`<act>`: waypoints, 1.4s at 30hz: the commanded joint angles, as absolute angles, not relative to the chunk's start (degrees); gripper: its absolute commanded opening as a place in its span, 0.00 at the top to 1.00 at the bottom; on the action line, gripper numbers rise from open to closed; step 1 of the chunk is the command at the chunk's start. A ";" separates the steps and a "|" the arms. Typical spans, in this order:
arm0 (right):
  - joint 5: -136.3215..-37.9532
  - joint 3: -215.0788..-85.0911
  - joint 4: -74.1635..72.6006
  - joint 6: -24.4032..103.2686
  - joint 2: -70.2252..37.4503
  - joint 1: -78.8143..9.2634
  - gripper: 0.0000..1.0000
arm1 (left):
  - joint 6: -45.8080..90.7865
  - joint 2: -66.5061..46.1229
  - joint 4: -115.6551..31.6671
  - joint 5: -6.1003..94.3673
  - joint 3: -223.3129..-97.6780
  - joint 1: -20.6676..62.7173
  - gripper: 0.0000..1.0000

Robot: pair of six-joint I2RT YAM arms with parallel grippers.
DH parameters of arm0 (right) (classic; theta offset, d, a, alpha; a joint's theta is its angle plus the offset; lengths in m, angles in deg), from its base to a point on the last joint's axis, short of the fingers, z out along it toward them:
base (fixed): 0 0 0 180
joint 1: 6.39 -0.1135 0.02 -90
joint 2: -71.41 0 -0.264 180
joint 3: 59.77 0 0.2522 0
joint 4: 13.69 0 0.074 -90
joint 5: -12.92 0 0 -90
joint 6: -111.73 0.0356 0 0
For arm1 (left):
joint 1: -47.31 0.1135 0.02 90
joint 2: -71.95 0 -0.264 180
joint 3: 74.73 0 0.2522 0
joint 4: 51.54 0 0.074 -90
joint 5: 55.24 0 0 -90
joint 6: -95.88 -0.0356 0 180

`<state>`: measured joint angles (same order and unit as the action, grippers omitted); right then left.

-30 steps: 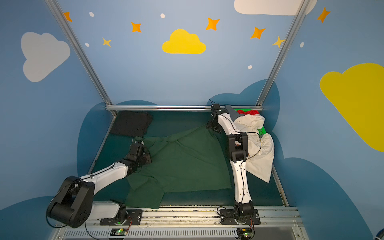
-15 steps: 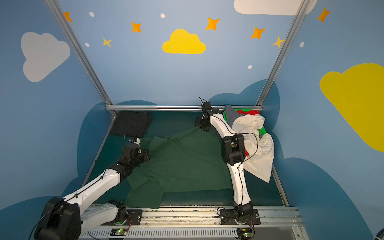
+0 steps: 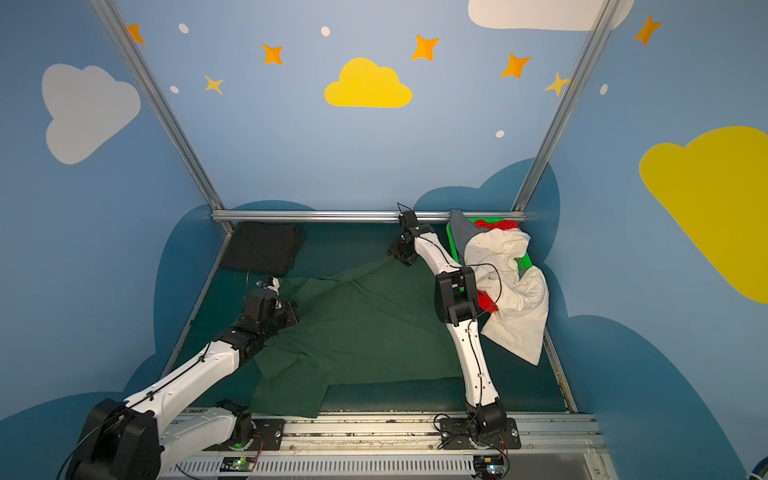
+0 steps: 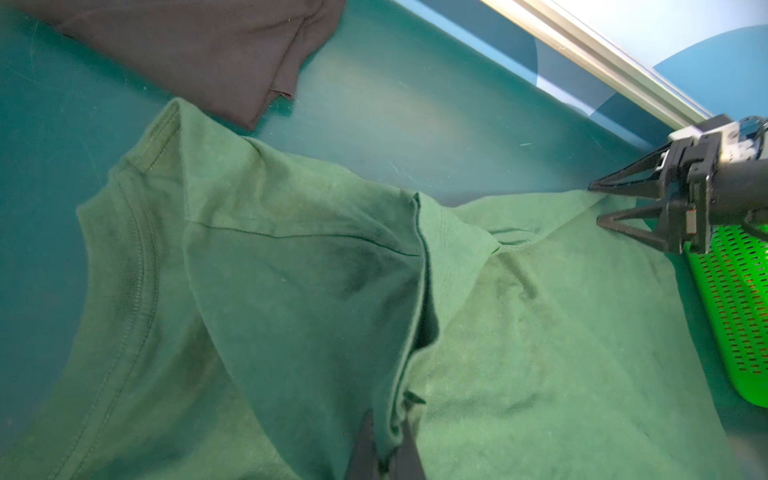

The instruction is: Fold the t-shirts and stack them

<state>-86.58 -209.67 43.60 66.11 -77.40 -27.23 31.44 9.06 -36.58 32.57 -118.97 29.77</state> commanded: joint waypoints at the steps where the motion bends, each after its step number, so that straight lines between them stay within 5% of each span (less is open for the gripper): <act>1: -86.06 -211.20 42.09 67.86 -78.77 -27.57 0.44 | 31.05 9.44 -35.67 32.26 -118.64 29.65 0.96; 10: -83.48 -212.96 41.07 69.28 -81.37 -27.18 0.51 | 31.41 10.54 -35.66 30.55 -117.74 29.77 0.96; 25: -84.01 -215.62 39.33 69.37 -84.02 -25.56 1.00 | 31.44 10.56 -34.94 29.75 -117.67 29.94 0.96; 42: -78.47 -207.95 38.02 58.86 -75.07 -24.68 1.00 | 28.66 1.78 -35.86 23.45 -128.10 31.76 0.96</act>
<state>-82.06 -209.27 38.02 61.87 -78.97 -25.44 30.75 4.69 -34.48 26.77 -124.29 30.71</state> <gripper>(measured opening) 0.047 0.047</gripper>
